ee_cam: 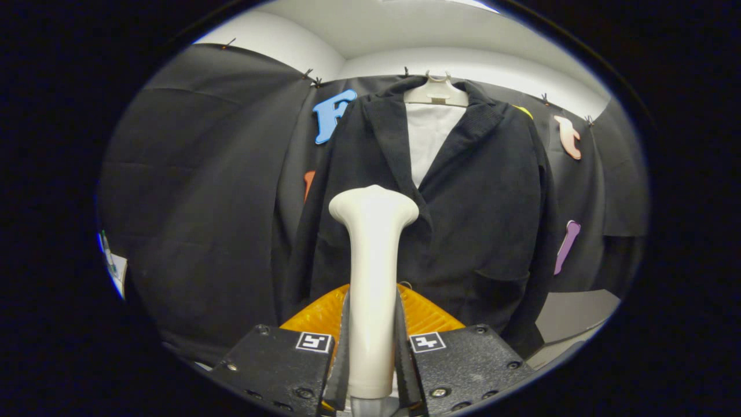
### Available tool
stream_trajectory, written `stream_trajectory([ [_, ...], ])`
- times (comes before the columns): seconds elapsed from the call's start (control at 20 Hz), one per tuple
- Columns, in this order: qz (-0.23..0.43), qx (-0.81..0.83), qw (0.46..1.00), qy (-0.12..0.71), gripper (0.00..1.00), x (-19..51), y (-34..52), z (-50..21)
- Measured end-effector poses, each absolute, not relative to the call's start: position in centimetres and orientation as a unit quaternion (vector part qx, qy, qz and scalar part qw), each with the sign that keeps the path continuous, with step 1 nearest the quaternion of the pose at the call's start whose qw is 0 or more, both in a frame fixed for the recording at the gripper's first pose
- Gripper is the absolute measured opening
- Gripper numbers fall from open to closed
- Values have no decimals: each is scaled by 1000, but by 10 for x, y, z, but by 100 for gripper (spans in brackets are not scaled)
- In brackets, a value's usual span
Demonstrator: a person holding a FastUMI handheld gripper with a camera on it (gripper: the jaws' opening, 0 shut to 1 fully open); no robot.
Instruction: Iron the clothes twice with a garment steamer, once on the left side and once on the right side.
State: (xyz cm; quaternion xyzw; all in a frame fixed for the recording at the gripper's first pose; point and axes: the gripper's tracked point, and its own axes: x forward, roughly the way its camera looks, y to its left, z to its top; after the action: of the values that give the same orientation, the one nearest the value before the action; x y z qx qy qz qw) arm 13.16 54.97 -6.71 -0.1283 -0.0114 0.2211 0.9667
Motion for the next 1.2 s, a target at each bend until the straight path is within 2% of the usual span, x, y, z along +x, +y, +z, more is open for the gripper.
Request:
stream_trajectory([
  [1.2, 197, -176, 956, 124, 36, 118, 503, -209],
])
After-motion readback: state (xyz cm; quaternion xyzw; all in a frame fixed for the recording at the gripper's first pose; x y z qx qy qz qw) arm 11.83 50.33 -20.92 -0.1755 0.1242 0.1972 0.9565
